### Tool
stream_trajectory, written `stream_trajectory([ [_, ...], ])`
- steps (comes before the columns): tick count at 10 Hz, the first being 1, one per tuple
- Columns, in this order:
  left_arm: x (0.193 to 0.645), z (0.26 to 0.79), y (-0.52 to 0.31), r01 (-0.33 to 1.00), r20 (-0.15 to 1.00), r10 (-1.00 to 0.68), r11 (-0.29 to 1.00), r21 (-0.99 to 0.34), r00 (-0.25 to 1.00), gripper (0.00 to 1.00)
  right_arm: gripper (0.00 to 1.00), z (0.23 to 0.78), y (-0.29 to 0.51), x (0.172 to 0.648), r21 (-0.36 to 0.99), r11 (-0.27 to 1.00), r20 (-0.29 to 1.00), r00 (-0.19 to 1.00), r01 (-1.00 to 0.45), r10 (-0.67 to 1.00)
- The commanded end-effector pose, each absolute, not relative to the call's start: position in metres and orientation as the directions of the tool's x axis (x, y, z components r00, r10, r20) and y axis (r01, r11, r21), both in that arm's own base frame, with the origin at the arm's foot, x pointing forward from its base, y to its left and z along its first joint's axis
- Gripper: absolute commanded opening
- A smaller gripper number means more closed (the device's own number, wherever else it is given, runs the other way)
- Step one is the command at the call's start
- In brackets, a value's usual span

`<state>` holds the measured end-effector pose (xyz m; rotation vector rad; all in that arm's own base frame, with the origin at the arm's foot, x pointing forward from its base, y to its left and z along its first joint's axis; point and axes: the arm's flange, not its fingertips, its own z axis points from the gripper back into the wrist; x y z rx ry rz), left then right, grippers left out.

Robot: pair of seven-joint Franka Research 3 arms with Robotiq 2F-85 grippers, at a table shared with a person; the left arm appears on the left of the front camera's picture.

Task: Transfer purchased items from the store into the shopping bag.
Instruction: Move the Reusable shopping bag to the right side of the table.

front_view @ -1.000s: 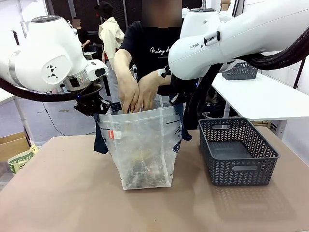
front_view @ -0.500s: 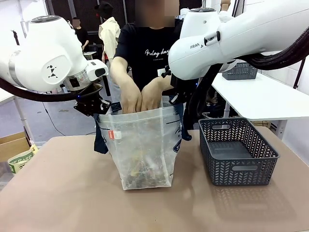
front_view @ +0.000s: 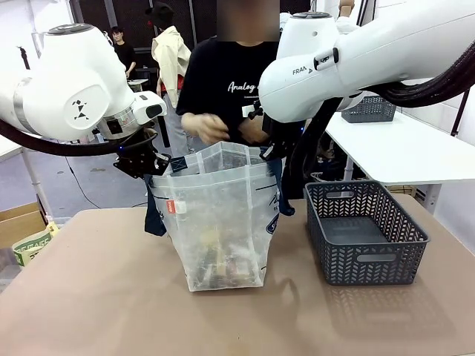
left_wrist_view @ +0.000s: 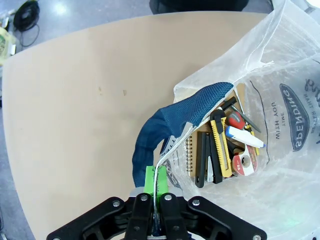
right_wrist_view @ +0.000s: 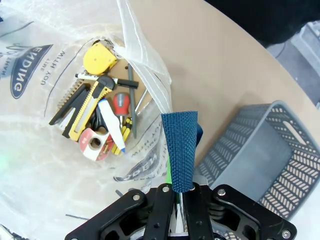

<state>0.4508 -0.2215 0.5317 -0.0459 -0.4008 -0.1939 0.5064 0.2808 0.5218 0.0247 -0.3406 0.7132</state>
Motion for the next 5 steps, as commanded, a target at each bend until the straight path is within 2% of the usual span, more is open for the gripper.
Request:
stream_trajectory([
  [1,0.4474,0.5335,-0.2193,0.178,0.392,-0.161,0.984,-0.009,0.906,0.0,0.0,0.5219,0.2797,0.5066,-0.092,0.762,0.313,0.708,-0.641,0.633],
  [5,0.4474,0.5335,-0.2193,0.178,0.392,-0.161,0.984,-0.009,0.906,0.0,0.0,0.5219,0.2797,0.5066,-0.092,0.762,0.313,0.708,-0.641,0.633],
])
